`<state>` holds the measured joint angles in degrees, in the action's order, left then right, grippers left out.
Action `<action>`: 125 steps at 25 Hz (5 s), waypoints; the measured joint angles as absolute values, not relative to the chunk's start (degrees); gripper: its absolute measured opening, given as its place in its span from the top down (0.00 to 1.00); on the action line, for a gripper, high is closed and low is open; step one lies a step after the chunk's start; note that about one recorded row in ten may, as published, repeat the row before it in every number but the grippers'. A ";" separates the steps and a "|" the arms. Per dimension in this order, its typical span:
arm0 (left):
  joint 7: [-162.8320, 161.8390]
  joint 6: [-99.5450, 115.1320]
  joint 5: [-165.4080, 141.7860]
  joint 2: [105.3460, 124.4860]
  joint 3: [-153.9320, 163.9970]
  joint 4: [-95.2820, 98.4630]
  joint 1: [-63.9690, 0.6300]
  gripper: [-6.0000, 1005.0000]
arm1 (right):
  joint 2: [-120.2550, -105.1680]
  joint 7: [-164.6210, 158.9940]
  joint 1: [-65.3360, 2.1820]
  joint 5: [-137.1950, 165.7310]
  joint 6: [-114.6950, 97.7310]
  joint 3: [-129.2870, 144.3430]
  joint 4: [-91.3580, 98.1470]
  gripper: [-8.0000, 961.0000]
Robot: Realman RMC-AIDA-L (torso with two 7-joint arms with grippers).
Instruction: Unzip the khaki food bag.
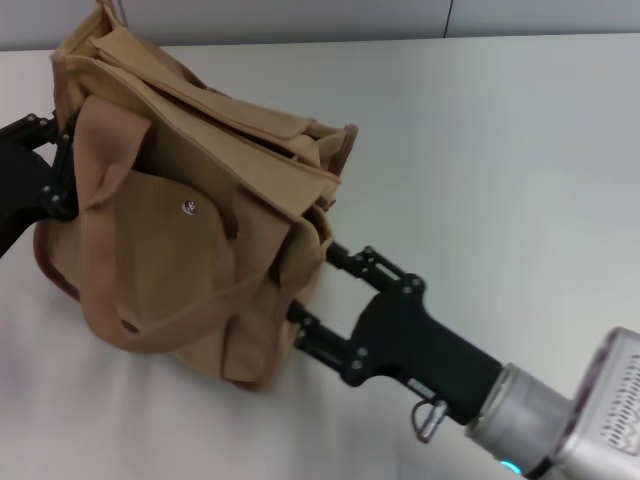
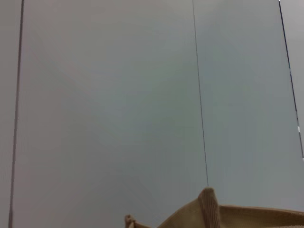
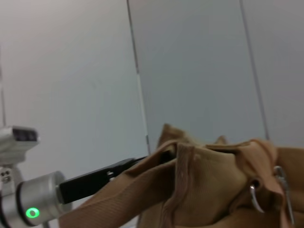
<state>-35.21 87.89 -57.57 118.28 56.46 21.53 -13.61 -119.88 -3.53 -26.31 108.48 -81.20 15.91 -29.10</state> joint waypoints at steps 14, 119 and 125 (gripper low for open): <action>-34.95 86.34 -57.66 118.22 56.02 21.53 -14.24 0.91 | -119.88 -3.61 -22.98 119.25 -80.68 10.73 -29.78 0.26; -65.69 111.96 -86.96 107.65 63.77 31.55 -20.22 0.14 | -119.46 -54.43 -20.37 119.68 -122.57 19.59 25.24 0.18; -67.00 111.42 -89.09 107.86 63.75 31.46 -21.12 0.14 | -119.43 -47.94 -21.08 119.72 -117.12 30.57 21.79 0.18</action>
